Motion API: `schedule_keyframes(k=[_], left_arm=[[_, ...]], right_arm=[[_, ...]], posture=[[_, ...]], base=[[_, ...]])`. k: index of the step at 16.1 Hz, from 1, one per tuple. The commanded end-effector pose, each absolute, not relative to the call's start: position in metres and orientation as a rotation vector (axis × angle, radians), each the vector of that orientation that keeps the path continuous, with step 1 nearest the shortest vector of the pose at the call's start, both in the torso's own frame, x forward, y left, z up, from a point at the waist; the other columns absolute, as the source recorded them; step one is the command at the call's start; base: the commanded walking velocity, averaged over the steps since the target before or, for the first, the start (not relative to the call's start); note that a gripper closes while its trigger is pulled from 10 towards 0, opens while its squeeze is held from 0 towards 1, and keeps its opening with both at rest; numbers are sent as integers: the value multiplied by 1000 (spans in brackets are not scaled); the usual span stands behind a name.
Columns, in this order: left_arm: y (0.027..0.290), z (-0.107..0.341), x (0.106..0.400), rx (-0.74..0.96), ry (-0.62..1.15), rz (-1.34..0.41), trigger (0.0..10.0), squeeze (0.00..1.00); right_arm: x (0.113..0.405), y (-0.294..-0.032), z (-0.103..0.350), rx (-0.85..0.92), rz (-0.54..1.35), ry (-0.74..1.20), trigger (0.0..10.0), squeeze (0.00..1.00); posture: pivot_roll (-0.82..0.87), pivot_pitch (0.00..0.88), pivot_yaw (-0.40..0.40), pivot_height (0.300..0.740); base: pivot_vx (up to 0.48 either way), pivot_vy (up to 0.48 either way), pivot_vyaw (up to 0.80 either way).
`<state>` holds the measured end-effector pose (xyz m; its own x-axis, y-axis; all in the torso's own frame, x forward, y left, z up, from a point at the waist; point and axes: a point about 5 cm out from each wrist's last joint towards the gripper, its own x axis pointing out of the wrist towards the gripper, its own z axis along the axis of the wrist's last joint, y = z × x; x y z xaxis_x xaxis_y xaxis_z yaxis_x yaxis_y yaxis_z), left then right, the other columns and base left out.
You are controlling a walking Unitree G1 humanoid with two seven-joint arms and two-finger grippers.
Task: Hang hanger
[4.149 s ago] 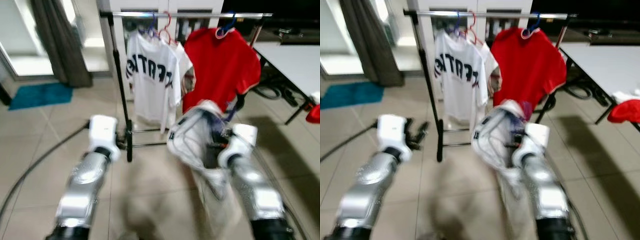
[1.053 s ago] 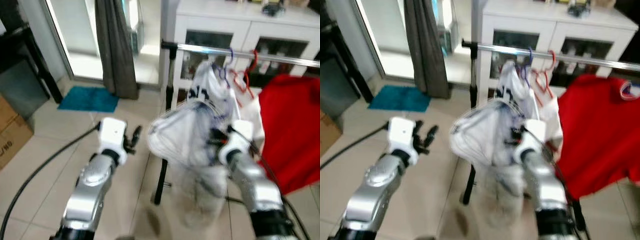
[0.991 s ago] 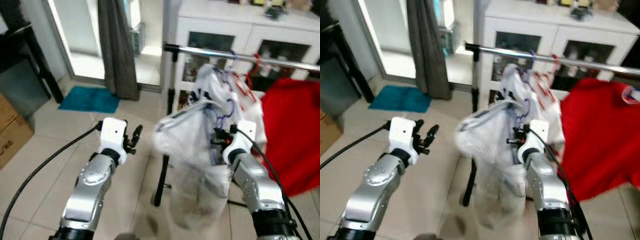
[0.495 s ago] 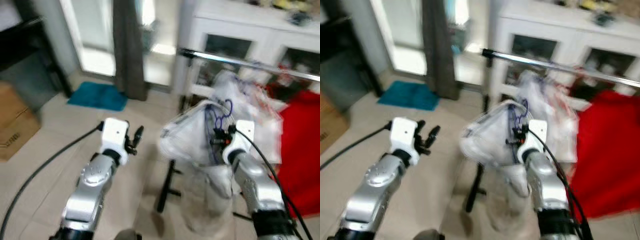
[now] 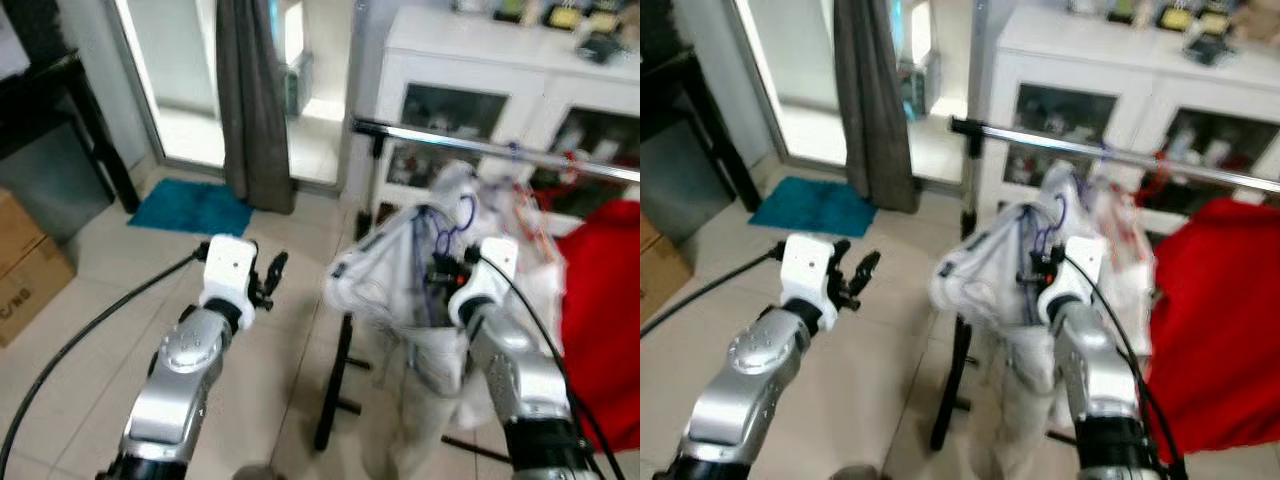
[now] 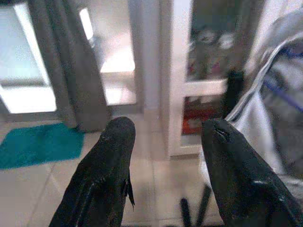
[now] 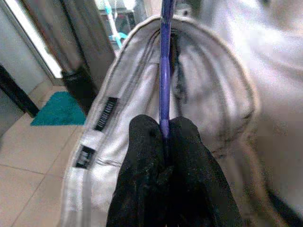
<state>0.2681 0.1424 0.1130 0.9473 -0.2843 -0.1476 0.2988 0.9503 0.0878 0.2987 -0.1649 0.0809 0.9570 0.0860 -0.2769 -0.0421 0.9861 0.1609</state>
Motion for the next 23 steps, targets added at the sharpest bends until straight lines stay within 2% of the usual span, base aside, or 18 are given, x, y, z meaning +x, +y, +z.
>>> schedule_keyframes(k=[1,5,7,11,23], left_arm=[[144,115,269,121,130,-294,10000,0],[134,119,262,119,105,-413,10000,0],[126,126,250,143,63,-594,10000,0],[126,130,245,152,66,-690,10000,0],[125,131,244,160,66,-709,10000,0]], right_arm=[[306,-159,100,150,97,197,10000,0],[301,-158,109,195,142,121,10000,0],[300,-159,118,185,158,70,10000,0],[301,-158,132,160,177,19,10000,0],[302,-158,137,171,174,-1,10000,0]], posture=[[169,31,-18,740],[168,34,-21,740],[169,35,-25,740],[170,30,-28,740],[170,30,-28,740]], base=[[360,0,0],[82,0,0],[0,0,0],[0,0,0],[0,0,0]])
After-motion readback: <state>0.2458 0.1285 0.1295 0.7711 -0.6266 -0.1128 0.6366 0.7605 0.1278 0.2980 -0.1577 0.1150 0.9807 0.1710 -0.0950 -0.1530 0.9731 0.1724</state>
